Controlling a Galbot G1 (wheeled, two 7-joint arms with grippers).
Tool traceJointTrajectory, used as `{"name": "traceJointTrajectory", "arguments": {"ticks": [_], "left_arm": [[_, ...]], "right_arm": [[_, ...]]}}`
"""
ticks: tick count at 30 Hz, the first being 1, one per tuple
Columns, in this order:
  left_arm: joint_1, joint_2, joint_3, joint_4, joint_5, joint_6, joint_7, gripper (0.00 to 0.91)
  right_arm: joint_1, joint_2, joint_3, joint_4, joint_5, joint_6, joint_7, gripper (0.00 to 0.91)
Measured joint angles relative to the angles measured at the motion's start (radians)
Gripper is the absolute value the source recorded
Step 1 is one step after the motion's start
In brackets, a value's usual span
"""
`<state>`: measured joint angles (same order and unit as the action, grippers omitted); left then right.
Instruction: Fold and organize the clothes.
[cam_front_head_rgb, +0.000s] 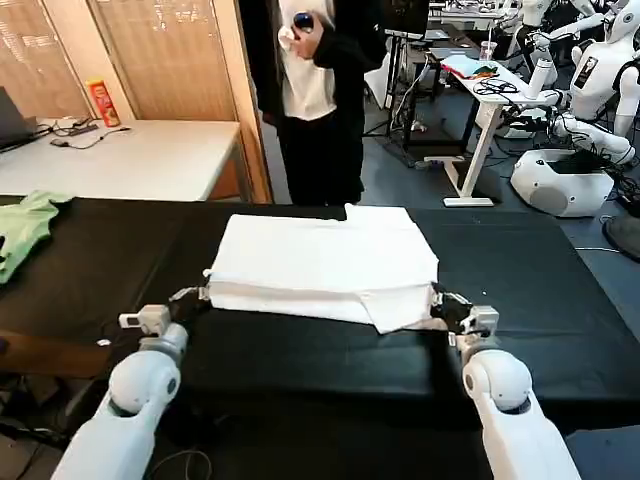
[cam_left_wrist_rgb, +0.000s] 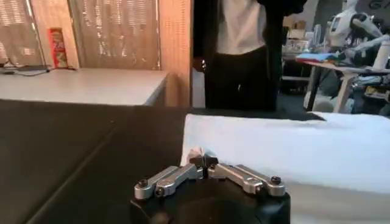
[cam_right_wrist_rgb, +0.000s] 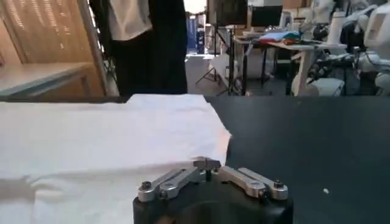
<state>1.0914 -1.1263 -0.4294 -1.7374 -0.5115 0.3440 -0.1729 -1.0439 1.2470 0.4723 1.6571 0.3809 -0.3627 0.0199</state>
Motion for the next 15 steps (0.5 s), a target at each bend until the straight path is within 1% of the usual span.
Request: {"name": "traceJointTrajectory", "arguments": {"ticks": [1,2,3,4,7,11,12,15], "left_arm": [[-0.006,-0.001,0.002,0.005,0.000,0.000,-0.003,0.585],[-0.011,-0.002,0.004,0.008,0.000,0.001,-0.005,0.878],[-0.014,-0.003,0.007,0.011,0.000,0.001,-0.006,0.878],[-0.017,-0.004,0.009,0.011,0.000,0.001,-0.008,0.878],[-0.013,-0.006,0.009,0.008,0.004,0.004,-0.009,0.878],[0.006,-0.001,-0.001,-0.010,0.005,0.009,-0.009,0.878],[0.010,0.002,-0.004,-0.014,0.005,0.010,-0.008,0.878],[0.030,0.008,-0.016,-0.028,0.000,0.011,-0.002,0.878]], "right_arm": [[0.000,-0.004,0.002,0.000,0.001,-0.008,0.000,0.059],[-0.003,-0.007,0.005,0.002,0.003,-0.018,-0.002,0.156],[-0.007,-0.011,0.007,0.006,0.005,-0.028,-0.003,0.624],[-0.014,-0.015,0.009,0.014,0.008,-0.044,-0.003,0.878],[-0.049,-0.035,0.012,0.059,0.021,-0.092,0.005,0.878],[-0.123,-0.064,0.030,0.163,0.046,-0.144,0.017,0.878],[-0.141,-0.071,0.035,0.188,0.046,-0.153,0.017,0.878],[-0.196,-0.088,0.047,0.245,0.010,-0.154,0.009,0.878]]}}
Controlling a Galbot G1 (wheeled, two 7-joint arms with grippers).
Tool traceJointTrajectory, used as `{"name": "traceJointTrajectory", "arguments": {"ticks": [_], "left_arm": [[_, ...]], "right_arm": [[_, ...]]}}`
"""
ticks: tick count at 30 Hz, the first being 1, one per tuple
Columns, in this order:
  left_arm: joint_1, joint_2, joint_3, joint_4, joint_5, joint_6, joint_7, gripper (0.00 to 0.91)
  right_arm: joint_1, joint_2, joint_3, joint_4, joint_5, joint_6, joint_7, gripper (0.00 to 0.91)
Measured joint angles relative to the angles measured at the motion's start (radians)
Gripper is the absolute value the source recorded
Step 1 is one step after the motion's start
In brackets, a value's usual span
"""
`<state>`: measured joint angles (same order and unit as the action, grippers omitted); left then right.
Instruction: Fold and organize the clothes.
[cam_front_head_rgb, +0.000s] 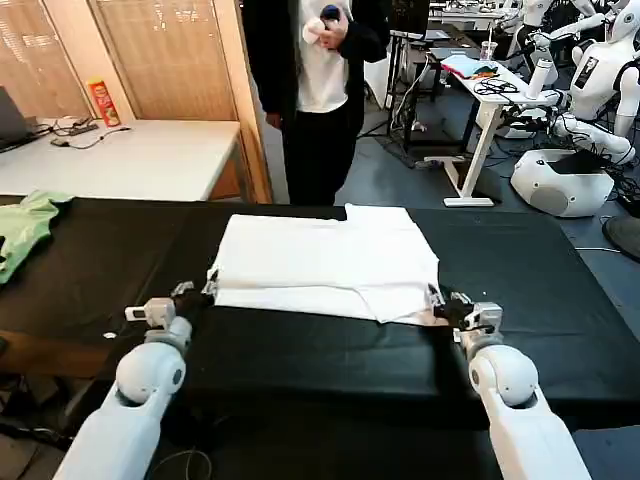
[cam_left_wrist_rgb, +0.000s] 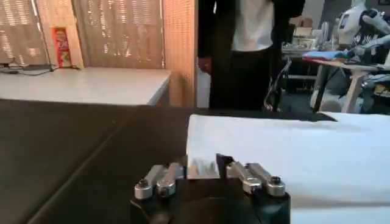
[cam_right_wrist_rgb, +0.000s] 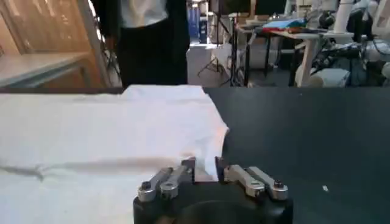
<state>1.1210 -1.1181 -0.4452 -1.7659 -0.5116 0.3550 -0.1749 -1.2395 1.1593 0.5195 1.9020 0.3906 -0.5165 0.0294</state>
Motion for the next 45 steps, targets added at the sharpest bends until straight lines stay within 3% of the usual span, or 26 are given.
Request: {"name": "traceJointTrajectory", "arguments": {"ticks": [5,9,10,12,13,14,15,16,17,19,24,29,30,31,45], "left_arm": [[0.031,0.006,-0.019,-0.011,-0.032,0.013,0.016,0.878],[0.036,0.010,-0.034,0.000,-0.086,0.031,0.025,0.878],[0.036,0.011,-0.036,0.004,-0.096,0.034,0.030,0.829],[0.034,0.014,-0.038,0.013,-0.107,0.037,0.039,0.614],[0.034,0.015,-0.038,0.016,-0.112,0.038,0.042,0.566],[0.034,0.016,-0.039,0.019,-0.118,0.041,0.044,0.361],[0.034,0.016,-0.039,0.022,-0.120,0.043,0.045,0.234],[0.034,0.016,-0.040,0.024,-0.120,0.046,0.047,0.146],[0.034,0.017,-0.041,0.024,-0.120,0.049,0.053,0.127],[0.036,0.021,-0.042,0.025,-0.123,0.056,0.063,0.029],[0.034,0.023,-0.042,0.043,-0.095,0.073,0.063,0.000],[0.040,0.024,-0.045,0.052,-0.086,0.070,0.064,0.000],[0.044,0.024,-0.050,0.047,-0.087,0.068,0.065,0.068],[0.048,0.025,-0.055,0.041,-0.087,0.066,0.064,0.878],[0.070,0.017,-0.081,0.023,-0.165,0.061,0.063,0.878]], "right_arm": [[-0.071,-0.006,0.008,0.044,-0.019,0.009,-0.013,0.858],[-0.095,0.001,0.005,0.050,-0.030,0.012,-0.016,0.663],[-0.097,0.003,0.004,0.049,-0.032,0.012,-0.017,0.585],[-0.101,0.009,0.000,0.045,-0.037,0.012,-0.017,0.478],[-0.103,0.013,-0.001,0.042,-0.039,0.012,-0.017,0.439],[-0.105,0.016,-0.002,0.040,-0.040,0.013,-0.017,0.400],[-0.107,0.019,-0.002,0.040,-0.040,0.014,-0.017,0.380],[-0.109,0.021,-0.002,0.039,-0.040,0.014,-0.017,0.283],[-0.109,0.023,-0.001,0.039,-0.040,0.014,-0.016,0.263],[-0.110,0.024,0.001,0.038,-0.040,0.014,-0.014,0.137],[-0.110,0.025,0.003,0.031,-0.040,0.014,-0.012,0.088],[-0.112,0.025,0.005,0.032,-0.040,0.014,-0.012,0.049],[-0.112,0.024,0.006,0.032,-0.040,0.014,-0.012,0.039],[-0.113,0.024,0.006,0.032,-0.040,0.014,-0.012,0.039],[-0.115,0.021,0.009,0.037,-0.039,0.012,-0.016,0.029]]}}
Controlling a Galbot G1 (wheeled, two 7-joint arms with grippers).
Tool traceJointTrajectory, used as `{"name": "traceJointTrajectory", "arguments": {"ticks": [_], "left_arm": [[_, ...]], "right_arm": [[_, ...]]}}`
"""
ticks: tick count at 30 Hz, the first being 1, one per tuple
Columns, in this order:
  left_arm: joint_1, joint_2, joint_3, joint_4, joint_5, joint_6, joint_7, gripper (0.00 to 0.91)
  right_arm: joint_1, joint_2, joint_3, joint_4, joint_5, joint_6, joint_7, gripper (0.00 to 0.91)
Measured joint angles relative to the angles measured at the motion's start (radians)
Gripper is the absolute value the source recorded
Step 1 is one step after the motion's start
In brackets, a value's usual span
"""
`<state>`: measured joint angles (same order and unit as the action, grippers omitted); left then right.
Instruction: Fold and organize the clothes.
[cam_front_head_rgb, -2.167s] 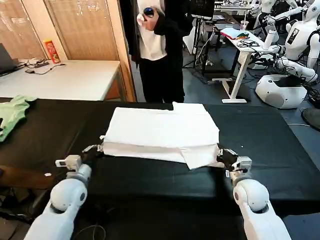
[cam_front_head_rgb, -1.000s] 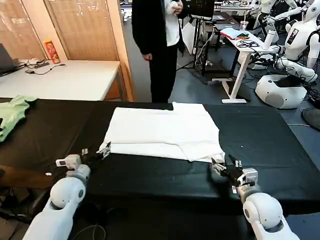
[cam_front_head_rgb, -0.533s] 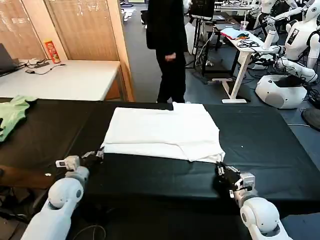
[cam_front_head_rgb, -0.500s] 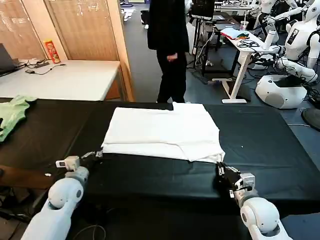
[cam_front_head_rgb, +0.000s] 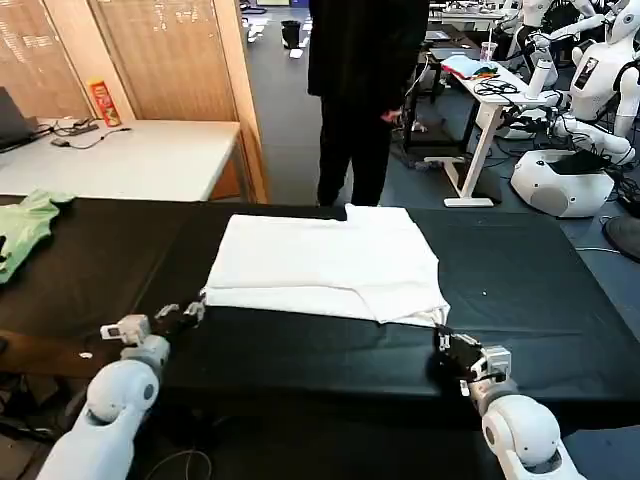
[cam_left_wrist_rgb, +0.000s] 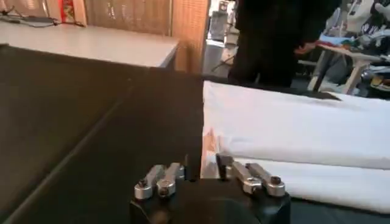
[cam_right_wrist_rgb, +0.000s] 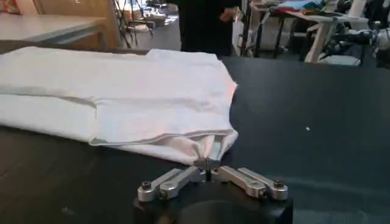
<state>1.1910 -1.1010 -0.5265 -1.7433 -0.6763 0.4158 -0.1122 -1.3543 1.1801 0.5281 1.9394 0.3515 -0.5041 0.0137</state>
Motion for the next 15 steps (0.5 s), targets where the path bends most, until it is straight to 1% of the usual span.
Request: {"name": "traceJointTrajectory", "arguments": {"ticks": [2,3,4,5,6,11,15], "left_arm": [[0.000,-0.002,0.002,0.001,0.000,0.000,0.004,0.878],[0.000,-0.003,0.003,0.001,0.001,0.000,0.004,0.829],[-0.001,-0.005,0.004,0.002,0.003,0.000,0.004,0.478],[-0.002,-0.006,0.005,0.004,0.006,0.000,0.004,0.293],[-0.004,-0.007,0.005,0.006,0.009,0.000,0.002,0.000],[-0.003,-0.009,0.006,0.014,0.013,-0.002,0.005,0.000],[0.006,-0.007,0.006,0.011,0.026,-0.007,0.008,0.000]], "right_arm": [[0.000,0.000,0.000,0.000,0.000,0.000,0.000,0.029],[0.000,0.000,0.000,0.000,0.000,0.000,0.000,0.029],[0.001,0.001,0.000,0.001,0.000,-0.001,0.000,0.029],[0.001,0.001,0.000,0.001,0.000,-0.001,0.000,0.029],[0.001,0.001,0.000,0.001,0.000,-0.001,0.000,0.029],[0.000,-0.001,0.001,-0.001,0.001,-0.005,0.001,0.029],[-0.008,-0.009,0.000,0.012,0.005,-0.022,0.034,0.029]]}}
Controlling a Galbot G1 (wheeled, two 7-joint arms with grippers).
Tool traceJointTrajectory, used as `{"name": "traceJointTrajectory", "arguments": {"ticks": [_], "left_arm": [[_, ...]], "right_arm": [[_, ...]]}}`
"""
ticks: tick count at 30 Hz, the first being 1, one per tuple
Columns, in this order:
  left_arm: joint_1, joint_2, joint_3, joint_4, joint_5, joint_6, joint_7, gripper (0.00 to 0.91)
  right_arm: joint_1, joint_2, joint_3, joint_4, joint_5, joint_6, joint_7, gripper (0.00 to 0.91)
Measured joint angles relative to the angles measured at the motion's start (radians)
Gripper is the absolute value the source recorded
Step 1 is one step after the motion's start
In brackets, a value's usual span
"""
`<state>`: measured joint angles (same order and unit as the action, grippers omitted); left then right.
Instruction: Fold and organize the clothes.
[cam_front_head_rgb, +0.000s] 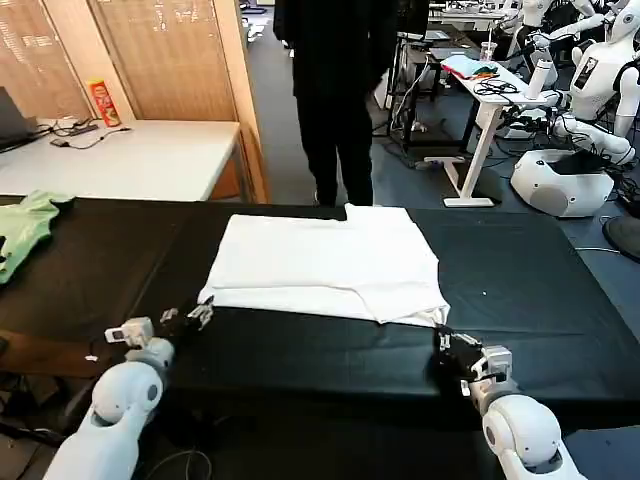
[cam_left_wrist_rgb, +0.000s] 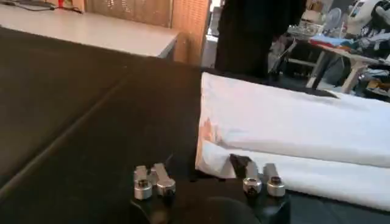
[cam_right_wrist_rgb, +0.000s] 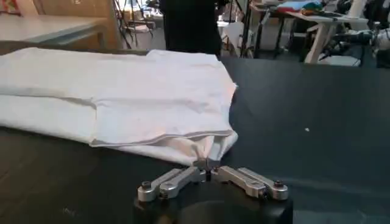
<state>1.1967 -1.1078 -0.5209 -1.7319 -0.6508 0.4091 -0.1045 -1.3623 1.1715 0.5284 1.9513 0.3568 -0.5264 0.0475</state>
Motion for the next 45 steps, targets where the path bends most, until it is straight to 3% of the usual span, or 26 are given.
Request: {"name": "traceJointTrajectory", "arguments": {"ticks": [6,14,24,25,26,27,36,41,45], "left_arm": [[0.041,0.020,-0.002,-0.045,0.067,0.013,-0.024,0.000],[0.178,0.062,-0.036,-0.194,0.093,0.047,-0.064,0.000],[0.343,0.108,-0.100,-0.355,0.087,0.075,-0.072,0.000],[0.350,0.109,-0.107,-0.361,0.085,0.080,-0.073,0.878],[0.355,0.109,-0.114,-0.365,0.084,0.083,-0.073,0.878],[0.360,0.109,-0.119,-0.370,0.084,0.087,-0.071,0.878],[0.371,0.112,-0.159,-0.411,0.102,0.182,-0.068,0.878],[0.379,0.124,-0.188,-0.437,0.067,0.199,-0.068,0.878],[0.335,0.133,-0.203,-0.436,-0.016,0.155,-0.118,0.878]], "right_arm": [[-0.033,-0.030,0.018,0.051,0.053,-0.079,0.040,0.029],[-0.161,-0.082,0.060,0.179,0.091,-0.167,0.069,0.029],[-0.284,-0.084,0.077,0.305,0.091,-0.206,0.101,0.029],[-0.295,-0.079,0.078,0.316,0.089,-0.210,0.102,0.049],[-0.305,-0.075,0.080,0.328,0.088,-0.210,0.102,0.137],[-0.314,-0.071,0.083,0.339,0.087,-0.210,0.102,0.878],[-0.395,-0.069,0.124,0.449,0.094,-0.210,0.099,0.878],[-0.369,-0.075,0.145,0.465,0.158,-0.210,0.098,0.878],[-0.231,-0.091,0.123,0.375,0.166,-0.140,0.094,0.878]]}}
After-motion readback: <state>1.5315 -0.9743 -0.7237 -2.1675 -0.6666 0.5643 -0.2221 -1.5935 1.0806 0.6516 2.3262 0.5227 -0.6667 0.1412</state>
